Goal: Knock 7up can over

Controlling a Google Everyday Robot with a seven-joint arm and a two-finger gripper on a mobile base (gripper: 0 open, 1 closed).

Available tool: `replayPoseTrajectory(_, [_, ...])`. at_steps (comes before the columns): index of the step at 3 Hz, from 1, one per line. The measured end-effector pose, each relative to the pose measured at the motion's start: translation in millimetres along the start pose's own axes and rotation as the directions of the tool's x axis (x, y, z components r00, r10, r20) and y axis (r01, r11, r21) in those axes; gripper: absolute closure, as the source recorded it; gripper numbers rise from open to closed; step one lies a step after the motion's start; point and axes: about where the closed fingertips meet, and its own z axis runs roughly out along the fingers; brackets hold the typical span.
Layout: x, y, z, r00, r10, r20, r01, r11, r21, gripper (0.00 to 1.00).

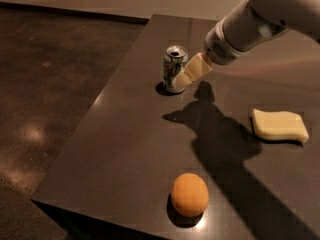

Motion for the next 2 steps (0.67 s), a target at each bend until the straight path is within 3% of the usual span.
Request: replayPoseTrajectory(2, [-26,7,34,0.998,-0.003,0.062,0.003,0.9999,-0.012,0.0])
